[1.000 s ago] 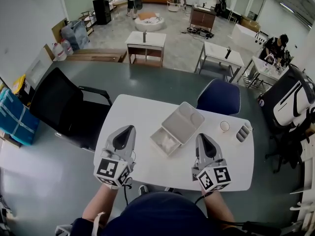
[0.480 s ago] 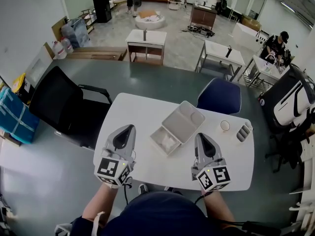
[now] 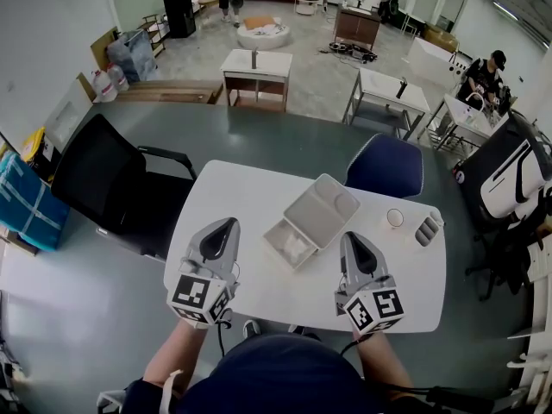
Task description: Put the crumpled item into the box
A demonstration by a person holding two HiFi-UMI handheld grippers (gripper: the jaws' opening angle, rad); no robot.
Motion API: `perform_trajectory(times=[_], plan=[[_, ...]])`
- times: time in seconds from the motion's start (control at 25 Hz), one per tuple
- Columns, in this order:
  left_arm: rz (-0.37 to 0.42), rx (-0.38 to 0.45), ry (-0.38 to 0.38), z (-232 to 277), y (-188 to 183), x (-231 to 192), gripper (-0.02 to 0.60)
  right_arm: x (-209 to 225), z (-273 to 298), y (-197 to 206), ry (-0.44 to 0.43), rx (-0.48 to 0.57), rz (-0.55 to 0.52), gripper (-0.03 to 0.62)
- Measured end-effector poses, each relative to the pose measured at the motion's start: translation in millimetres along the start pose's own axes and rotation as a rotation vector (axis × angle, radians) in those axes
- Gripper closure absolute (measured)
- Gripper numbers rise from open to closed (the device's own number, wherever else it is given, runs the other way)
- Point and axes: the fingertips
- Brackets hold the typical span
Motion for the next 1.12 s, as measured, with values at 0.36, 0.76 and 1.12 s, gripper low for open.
perform_trajectory(times=[0.36, 0.76, 1.12], plan=[[0.004, -0.006, 0.015, 1, 1, 10, 0.58, 4, -7, -2, 0.014, 0.005, -0.01, 0.592], [0.004, -0.018, 0.022, 2, 5, 13, 0.58, 4, -7, -1, 0.012, 0.009, -0.009, 0.592], [0.001, -0.027, 0.022, -1, 12, 11, 0.58, 0, -7, 5, 0.01, 0.002, -0.004, 0.592]])
Point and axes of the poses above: the fingertips, and each gripper's own axes: z forward along the fingers, x to its right, y out of its underside, and after that the axes turned 6 degrees about -z, right-handed
